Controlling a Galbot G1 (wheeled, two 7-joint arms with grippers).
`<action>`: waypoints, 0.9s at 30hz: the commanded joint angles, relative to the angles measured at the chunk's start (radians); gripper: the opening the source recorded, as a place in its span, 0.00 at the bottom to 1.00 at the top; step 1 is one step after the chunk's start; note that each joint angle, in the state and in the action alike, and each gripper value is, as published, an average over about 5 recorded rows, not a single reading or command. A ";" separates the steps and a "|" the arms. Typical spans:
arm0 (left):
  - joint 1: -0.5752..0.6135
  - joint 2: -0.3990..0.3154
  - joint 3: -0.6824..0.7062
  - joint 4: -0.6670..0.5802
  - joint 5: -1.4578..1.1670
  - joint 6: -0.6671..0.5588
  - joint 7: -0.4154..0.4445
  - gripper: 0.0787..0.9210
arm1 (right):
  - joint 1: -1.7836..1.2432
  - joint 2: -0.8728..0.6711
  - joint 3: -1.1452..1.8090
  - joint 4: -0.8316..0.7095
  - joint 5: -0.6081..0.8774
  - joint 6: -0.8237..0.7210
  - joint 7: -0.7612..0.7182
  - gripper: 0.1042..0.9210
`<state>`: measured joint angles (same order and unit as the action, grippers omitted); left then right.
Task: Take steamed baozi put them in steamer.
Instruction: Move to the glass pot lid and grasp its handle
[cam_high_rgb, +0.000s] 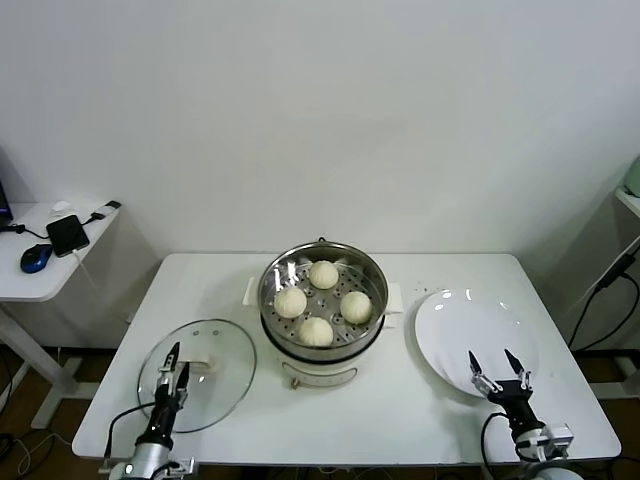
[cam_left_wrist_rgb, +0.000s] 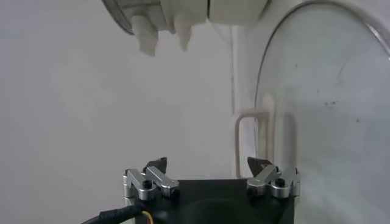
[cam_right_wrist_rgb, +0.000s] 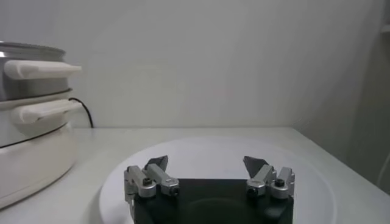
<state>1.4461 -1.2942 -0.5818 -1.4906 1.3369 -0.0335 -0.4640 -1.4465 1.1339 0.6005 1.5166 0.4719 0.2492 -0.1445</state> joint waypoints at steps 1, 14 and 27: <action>-0.030 0.000 -0.003 0.024 0.021 0.004 -0.002 0.88 | -0.001 0.006 0.001 -0.004 -0.008 0.000 0.000 0.88; -0.053 0.003 0.018 0.070 0.000 0.010 0.020 0.56 | 0.002 0.018 0.001 0.001 -0.022 -0.002 0.005 0.88; -0.066 -0.009 0.018 0.115 -0.004 0.018 0.000 0.12 | -0.003 0.025 0.000 0.010 -0.028 0.000 0.006 0.88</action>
<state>1.3920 -1.3119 -0.5648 -1.4021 1.3233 -0.0139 -0.4571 -1.4482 1.1560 0.6003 1.5230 0.4459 0.2477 -0.1391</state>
